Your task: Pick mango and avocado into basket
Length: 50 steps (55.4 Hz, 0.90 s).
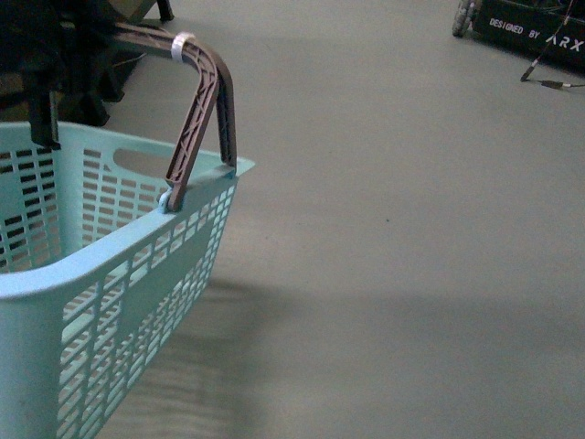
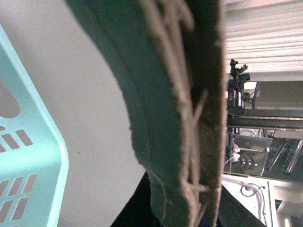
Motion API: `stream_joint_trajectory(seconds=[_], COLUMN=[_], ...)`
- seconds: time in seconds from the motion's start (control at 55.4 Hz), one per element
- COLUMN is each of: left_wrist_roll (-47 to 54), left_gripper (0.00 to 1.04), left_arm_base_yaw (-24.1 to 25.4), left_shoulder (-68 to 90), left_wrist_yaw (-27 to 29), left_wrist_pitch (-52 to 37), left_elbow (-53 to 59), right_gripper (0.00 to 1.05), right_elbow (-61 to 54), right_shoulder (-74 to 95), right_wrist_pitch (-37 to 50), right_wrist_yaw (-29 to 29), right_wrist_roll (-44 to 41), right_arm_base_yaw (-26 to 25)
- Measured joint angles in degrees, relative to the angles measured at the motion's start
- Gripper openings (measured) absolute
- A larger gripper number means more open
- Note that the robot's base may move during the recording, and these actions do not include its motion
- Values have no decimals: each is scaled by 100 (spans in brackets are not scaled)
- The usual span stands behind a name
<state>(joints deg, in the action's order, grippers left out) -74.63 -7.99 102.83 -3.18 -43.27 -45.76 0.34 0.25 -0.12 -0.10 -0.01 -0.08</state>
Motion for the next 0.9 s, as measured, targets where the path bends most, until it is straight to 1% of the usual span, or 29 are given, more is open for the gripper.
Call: stream_joint_trajectory(seconds=[0.234,0.415,0.559,0.649,0.902], left_wrist_roll=[302,459,555,855,1132], left_gripper=[10,10,10,10,10], left_arm_base_yaw=[-315,-372,-374,-350,-321], left_shoulder=[-2164,-3587,-4389,-5060,-5184], left_wrist_yaw=[133,330,472,535,619], left_wrist_pitch=[568,1119,1569,2194,2365], left_elbow=[634,850,931,1010,1108], right_gripper=[97,97,97,97,97], right_elbow=[0,0,0,0,0], right_shoulder=[0,0,0,0,0], right_wrist_pitch=[0,0,0,0,0], right_wrist_yaw=[0,0,0,0,0], right_wrist_roll=[0,0,0,0,0], right_arm_base_yaw=[0,0,0,0,0])
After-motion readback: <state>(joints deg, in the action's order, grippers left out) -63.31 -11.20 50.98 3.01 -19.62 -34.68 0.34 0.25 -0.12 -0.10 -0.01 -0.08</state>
